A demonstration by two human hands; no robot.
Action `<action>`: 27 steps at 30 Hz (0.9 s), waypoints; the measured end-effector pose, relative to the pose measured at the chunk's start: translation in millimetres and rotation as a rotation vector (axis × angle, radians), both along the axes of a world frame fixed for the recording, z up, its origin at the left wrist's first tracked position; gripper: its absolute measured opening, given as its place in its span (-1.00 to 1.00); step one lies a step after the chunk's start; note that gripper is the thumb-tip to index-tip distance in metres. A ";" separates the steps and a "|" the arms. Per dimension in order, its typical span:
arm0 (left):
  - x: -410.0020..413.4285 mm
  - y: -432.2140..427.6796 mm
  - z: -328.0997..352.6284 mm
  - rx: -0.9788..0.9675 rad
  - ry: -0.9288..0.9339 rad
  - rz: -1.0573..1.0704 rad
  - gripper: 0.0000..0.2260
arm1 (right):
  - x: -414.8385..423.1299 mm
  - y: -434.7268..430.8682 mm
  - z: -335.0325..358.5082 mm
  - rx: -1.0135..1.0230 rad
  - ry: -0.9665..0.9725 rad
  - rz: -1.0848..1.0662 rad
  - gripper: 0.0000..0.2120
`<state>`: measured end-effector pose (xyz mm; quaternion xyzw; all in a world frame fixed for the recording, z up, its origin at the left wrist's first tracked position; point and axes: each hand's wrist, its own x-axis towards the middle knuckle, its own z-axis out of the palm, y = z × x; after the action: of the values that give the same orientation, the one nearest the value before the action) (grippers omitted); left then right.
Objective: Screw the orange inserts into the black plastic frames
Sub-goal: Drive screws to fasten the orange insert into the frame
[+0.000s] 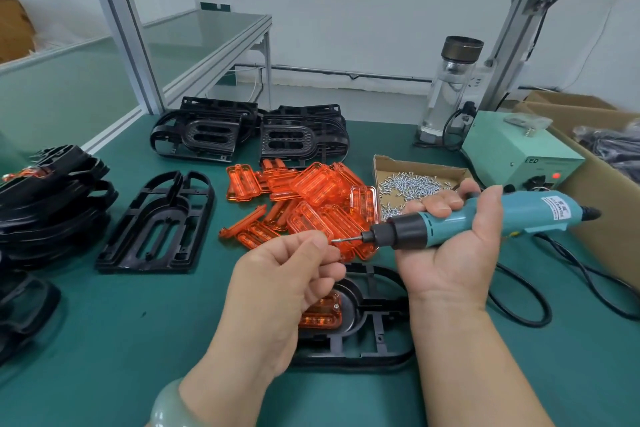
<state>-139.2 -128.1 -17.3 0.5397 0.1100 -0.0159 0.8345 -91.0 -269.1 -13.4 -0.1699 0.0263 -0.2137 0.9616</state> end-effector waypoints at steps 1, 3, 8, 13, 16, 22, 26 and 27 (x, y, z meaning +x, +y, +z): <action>0.6 0.6 -0.7 0.027 0.004 -0.020 -0.93 | -0.5 0.5 -0.3 -0.004 0.003 0.000 -0.84; 2.0 -1.0 -1.5 0.080 0.002 -0.039 -0.91 | -1.3 2.5 -1.5 -0.018 0.003 0.003 -0.83; 1.7 -1.6 -6.7 0.297 -0.065 -0.031 -0.89 | -1.4 4.5 -0.9 -0.054 -0.012 0.009 -0.83; -0.7 19.3 -7.1 0.482 -0.189 -0.036 -0.88 | -2.4 5.4 -2.3 -0.032 0.011 0.027 -0.82; -1.1 52.2 -9.5 0.838 -0.248 -0.027 -0.86 | -3.4 1.2 1.4 -0.035 0.031 0.011 -0.84; -2.6 79.0 -26.4 1.245 -0.211 -0.351 -0.80 | -5.3 1.6 8.2 -0.107 0.131 -0.019 -0.85; 3.8 78.5 -31.1 1.282 -0.210 -0.397 -0.66 | -6.4 7.8 10.1 -0.171 0.182 -0.017 -0.79; 4.7 78.1 -31.7 1.284 -0.210 -0.402 -0.65 | -6.7 8.8 9.8 -0.188 0.189 -0.013 -0.78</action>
<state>-134.5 -50.0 -49.0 0.9367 -0.0861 -0.0497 0.3358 -97.7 -260.2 -3.6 -0.2784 0.0976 -0.2045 0.9334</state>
